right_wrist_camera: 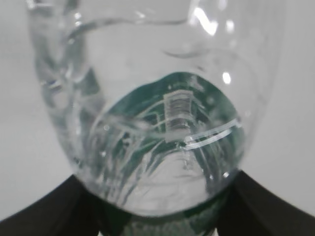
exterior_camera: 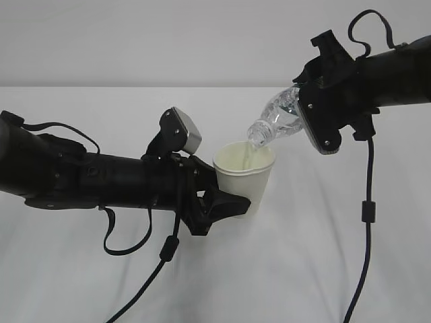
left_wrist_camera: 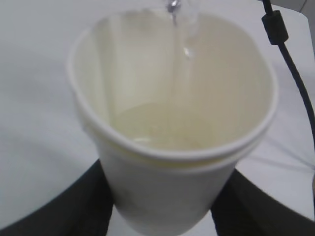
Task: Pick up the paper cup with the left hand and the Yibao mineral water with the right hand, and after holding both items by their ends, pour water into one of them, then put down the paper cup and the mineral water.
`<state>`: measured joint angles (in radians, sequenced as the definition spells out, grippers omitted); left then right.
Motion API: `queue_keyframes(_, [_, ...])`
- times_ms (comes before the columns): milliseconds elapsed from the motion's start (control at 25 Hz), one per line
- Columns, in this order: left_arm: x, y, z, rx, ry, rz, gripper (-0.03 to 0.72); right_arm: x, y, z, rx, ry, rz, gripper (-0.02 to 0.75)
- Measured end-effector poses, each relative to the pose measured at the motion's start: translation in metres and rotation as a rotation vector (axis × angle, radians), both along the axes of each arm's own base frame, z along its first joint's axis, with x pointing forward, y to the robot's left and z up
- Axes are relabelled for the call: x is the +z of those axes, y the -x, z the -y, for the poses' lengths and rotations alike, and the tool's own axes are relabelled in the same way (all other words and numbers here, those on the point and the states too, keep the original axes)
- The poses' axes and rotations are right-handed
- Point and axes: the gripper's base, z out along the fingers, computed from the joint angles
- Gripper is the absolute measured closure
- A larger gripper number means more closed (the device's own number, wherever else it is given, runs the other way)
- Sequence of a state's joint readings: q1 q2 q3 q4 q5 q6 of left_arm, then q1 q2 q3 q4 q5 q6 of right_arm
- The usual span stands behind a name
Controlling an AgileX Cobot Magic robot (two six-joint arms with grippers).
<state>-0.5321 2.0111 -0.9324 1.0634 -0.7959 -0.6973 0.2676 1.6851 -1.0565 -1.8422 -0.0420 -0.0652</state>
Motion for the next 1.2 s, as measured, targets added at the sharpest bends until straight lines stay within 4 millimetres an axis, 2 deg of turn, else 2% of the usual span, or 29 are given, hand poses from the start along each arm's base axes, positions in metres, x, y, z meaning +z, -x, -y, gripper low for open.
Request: queue_keyframes(1200, [-0.0009, 0.0016, 0.0001, -0.023, -0.013, 0.008, 0.283, 0.0003, -0.0005, 0.0011, -0.003, 0.017, 0.009, 0.286])
